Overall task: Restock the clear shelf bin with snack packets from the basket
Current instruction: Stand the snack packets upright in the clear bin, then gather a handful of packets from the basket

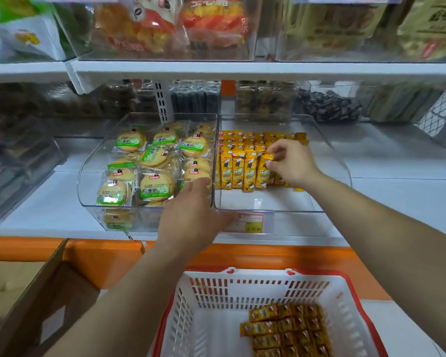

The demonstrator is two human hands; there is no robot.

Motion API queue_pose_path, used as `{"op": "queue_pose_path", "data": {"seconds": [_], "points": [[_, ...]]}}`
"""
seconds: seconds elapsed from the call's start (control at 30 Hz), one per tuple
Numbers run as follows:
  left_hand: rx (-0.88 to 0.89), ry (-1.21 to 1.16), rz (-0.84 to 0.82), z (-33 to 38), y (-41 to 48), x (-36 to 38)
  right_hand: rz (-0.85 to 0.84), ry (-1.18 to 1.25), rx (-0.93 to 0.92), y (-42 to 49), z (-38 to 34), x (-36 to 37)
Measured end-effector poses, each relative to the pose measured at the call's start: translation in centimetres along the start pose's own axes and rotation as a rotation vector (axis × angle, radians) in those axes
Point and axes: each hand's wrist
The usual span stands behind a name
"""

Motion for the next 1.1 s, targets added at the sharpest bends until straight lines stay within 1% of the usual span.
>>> {"op": "queue_pose_path", "data": {"seconds": [0.07,0.2,0.3,0.43,0.53,0.6,0.67,0.73,0.8,0.87,0.97,1.1], "points": [[0.022,0.06,-0.014,0.0,-0.1,0.1,-0.003,-0.018,0.011,0.5,0.5,1.2],[0.027,0.073,-0.005,-0.1,0.0,0.3,-0.01,-0.143,-0.055,0.9,0.7,2.1],[0.026,0.062,-0.014,0.1,-0.2,0.1,-0.069,-0.218,-0.089,0.7,0.2,1.8],[-0.01,-0.024,-0.046,0.3,-0.4,-0.7,-0.058,-0.301,-0.124,-0.5,-1.0,-0.2],[0.044,-0.06,0.038,0.9,-1.0,-2.1,-0.041,-0.279,-0.175,-2.7,-2.6,-2.8],[0.101,-0.096,0.101,1.3,-2.0,-3.1,-0.045,-0.203,-0.229,-5.0,-3.8,-4.6],[0.148,-0.118,0.095,1.5,-3.7,-3.8,-0.082,-0.089,-0.27,-8.2,-5.0,-6.2],[0.184,-0.051,0.013,1.1,-5.9,-3.4,-0.165,0.0,-0.298,-11.8,-5.3,-7.1],[0.178,0.047,-0.121,0.1,-8.1,-2.2,-0.313,0.044,-0.278,-15.2,-4.3,-6.7],[0.159,0.149,-0.28,-1.3,-10.0,-0.3,-0.449,0.031,-0.209,-18.2,-2.1,-5.0],[0.099,0.262,-0.488,-3.7,-12.0,3.6,-0.593,-0.02,-0.057,-21.9,2.2,-0.9],[-0.016,0.276,-0.667,-7.7,-14.8,9.8,-0.726,-0.055,0.13,-26.2,8.0,5.2]]}}
Point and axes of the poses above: each hand's wrist, its own y-axis towards the middle knuckle, its own x-axis out of the palm, z = x × y, and after that the axes turned 7 degrees about z, right-handed
